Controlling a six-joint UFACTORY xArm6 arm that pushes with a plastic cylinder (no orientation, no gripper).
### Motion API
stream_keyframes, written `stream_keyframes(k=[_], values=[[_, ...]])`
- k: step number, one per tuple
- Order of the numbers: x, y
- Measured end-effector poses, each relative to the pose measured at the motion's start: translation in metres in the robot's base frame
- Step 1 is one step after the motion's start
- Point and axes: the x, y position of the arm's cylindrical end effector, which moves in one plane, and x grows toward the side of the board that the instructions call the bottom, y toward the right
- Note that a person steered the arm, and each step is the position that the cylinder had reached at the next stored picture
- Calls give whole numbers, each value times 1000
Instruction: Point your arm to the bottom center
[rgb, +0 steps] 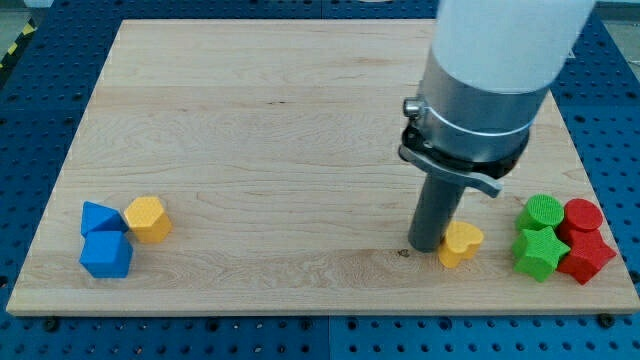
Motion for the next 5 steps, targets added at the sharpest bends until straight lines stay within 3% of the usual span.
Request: stream_keyframes(k=[3,5], values=[[3,34],[-33,-4]])
